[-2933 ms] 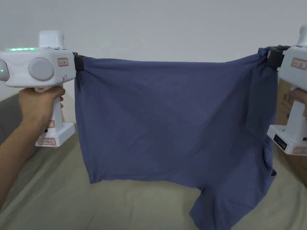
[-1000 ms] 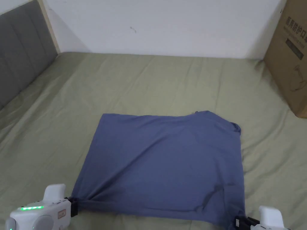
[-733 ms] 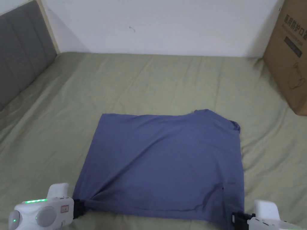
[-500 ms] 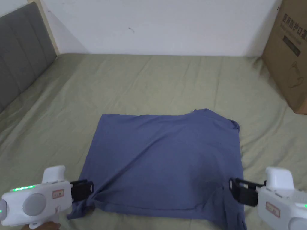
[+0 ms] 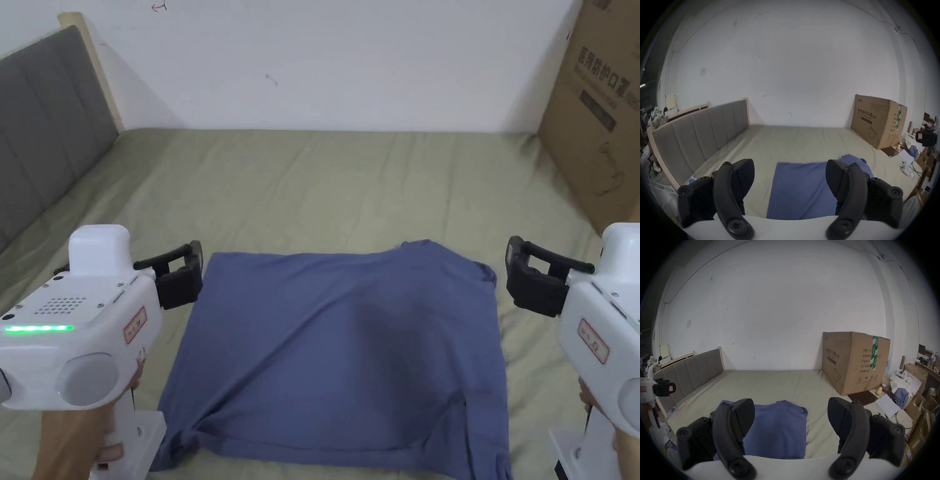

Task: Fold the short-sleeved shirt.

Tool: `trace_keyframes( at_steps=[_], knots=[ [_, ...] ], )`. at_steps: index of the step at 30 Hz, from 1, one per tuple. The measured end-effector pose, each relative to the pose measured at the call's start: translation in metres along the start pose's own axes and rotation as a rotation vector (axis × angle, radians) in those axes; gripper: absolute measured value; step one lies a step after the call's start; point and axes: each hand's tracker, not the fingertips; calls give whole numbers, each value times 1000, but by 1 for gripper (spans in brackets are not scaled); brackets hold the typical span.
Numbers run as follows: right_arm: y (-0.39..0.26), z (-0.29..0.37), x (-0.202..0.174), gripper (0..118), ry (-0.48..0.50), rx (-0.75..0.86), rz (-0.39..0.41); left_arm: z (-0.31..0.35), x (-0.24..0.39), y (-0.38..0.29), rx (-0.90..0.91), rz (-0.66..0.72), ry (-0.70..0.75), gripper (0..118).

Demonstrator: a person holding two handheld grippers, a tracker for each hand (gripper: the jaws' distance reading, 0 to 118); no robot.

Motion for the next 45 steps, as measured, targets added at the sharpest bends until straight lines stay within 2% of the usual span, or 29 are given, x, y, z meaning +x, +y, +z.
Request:
trace_keyframes(
  at_steps=[1,2,4,5,6,7,8,9,11,16,25,26,28,31,32,33,36,37,42,45],
  knots=[
    [0,1,-2,88,-4,11,2,1,2,0,19,4,4,92],
    [1,3,-4,69,-9,22,0,1,3,1,41,8,14,91],
    [1,2,-5,57,-26,38,6,4,4,2,54,15,-6,91],
    [0,3,-7,45,-33,44,9,7,5,1,70,23,-26,88],
    [-1,3,-9,27,-39,52,13,8,4,0,87,35,-71,76],
    [-2,1,-8,11,-45,58,15,8,4,0,91,42,-97,52],
    [-4,2,-9,0,-53,68,20,7,6,2,103,39,-104,8],
    [-5,3,-10,0,-53,71,28,7,6,0,84,45,-87,0],
    [-6,2,-10,0,-51,71,34,7,5,0,88,52,-124,0],
    [-10,3,-9,0,-40,62,26,2,4,-7,55,37,-102,0],
    [-25,0,-5,0,-19,8,17,1,-36,-66,-206,48,-64,0],
    [-27,-2,-4,0,-14,1,14,0,-40,-74,-255,38,-46,2],
    [-31,-3,-5,0,-9,-16,16,0,-47,-92,-325,26,-22,16],
    [-37,-6,-6,0,-4,-35,20,-2,-56,-119,-426,24,5,60],
    [-39,-6,-7,0,-2,-41,20,-3,-58,-130,-467,27,5,83],
    [-40,-7,-7,0,-2,-47,20,-5,-59,-139,-511,27,10,83],
    [-44,-9,-7,0,3,-61,17,-8,-61,-163,-594,39,28,103],
    [-45,-9,-7,0,5,-66,14,-8,-62,-169,-604,41,26,105],
    [-51,-10,-6,0,7,-89,11,-20,-68,-193,-676,89,51,105],
    [-56,-9,-3,0,2,-101,7,-28,-62,-204,-697,50,79,103]
  ],
)
